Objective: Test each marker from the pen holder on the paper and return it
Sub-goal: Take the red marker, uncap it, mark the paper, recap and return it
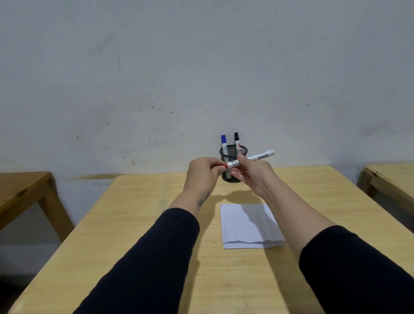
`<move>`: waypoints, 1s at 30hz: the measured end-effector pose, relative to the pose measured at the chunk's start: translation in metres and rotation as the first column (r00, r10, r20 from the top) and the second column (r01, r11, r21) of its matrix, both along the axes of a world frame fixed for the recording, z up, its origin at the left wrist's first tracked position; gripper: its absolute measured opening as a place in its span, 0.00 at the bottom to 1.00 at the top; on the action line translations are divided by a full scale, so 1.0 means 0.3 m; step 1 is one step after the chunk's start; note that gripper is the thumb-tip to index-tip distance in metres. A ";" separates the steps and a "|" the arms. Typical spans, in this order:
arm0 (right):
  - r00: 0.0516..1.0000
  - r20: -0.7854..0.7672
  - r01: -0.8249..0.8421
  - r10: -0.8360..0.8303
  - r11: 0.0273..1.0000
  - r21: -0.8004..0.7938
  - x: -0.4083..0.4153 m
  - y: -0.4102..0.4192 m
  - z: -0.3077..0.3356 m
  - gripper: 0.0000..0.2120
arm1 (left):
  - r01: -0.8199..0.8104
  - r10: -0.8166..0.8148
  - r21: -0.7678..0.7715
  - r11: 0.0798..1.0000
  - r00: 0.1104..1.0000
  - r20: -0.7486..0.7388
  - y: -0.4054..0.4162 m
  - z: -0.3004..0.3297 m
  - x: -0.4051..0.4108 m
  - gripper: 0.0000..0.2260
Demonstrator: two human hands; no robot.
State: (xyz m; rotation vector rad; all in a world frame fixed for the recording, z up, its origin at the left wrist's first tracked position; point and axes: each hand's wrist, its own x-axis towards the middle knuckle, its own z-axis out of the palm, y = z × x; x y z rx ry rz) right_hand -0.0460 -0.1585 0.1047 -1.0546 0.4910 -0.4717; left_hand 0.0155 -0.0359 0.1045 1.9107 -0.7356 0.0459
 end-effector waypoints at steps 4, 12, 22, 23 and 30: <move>0.999 0.036 0.032 -0.032 0.999 -0.009 -0.001 -0.018 -0.005 0.06 | -0.030 0.032 0.015 0.999 0.992 -0.124 0.004 -0.008 0.027 0.08; 0.999 0.028 -0.013 0.017 0.990 -0.141 -0.020 -0.072 -0.020 0.06 | -0.102 0.101 0.474 0.875 0.994 0.028 0.074 -0.087 0.079 0.10; 0.993 -0.065 0.081 -0.097 0.975 -0.207 -0.034 -0.032 -0.113 0.12 | 0.002 -0.004 0.593 0.805 1.000 0.001 0.011 -0.216 0.057 0.11; 0.990 -0.088 0.084 -0.107 0.970 -0.227 -0.034 -0.028 -0.127 0.12 | 0.010 -0.017 0.587 0.810 1.000 0.006 0.011 -0.219 0.055 0.11; 0.986 -0.069 0.144 -0.152 0.984 -0.103 0.005 0.003 -0.178 0.06 | -0.031 -0.067 0.632 0.774 0.989 0.130 0.015 -0.249 0.042 0.15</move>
